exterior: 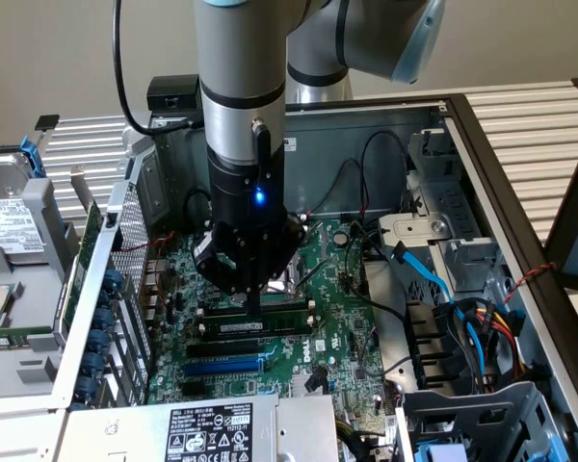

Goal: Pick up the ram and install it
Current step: 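Press down the ram until it locks into place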

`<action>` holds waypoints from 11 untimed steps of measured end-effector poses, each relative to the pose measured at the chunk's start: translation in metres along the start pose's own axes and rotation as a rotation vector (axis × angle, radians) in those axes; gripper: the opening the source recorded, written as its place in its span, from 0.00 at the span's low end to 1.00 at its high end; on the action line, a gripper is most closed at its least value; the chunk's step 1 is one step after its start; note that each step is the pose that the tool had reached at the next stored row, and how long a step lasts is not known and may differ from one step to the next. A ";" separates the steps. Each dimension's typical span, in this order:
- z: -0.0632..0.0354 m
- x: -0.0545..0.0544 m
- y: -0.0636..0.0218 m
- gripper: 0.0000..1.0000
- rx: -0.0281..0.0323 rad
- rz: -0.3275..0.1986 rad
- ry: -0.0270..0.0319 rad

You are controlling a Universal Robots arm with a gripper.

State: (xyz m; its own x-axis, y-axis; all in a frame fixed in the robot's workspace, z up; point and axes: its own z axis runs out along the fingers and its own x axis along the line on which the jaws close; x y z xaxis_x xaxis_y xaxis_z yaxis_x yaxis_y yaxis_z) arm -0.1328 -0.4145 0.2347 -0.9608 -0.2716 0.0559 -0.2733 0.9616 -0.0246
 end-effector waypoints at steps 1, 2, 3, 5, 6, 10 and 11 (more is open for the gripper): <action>0.0002 0.000 0.0000 0.11 -0.0007 0.011 0.0003; 0.0003 0.000 -0.0001 0.11 -0.0013 0.022 0.0005; 0.0004 0.000 -0.0002 0.11 -0.0019 0.033 0.0008; 0.0008 0.000 -0.0002 0.11 -0.0032 0.056 0.0014; 0.0010 0.000 -0.0003 0.11 -0.0039 0.068 0.0016; 0.0016 0.000 -0.0005 0.11 -0.0064 0.112 0.0027; 0.0017 0.000 -0.0005 0.11 -0.0069 0.124 0.0031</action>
State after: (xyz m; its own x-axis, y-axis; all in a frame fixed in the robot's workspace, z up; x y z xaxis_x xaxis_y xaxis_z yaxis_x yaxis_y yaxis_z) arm -0.1328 -0.4151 0.2330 -0.9870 -0.1507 0.0560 -0.1523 0.9880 -0.0246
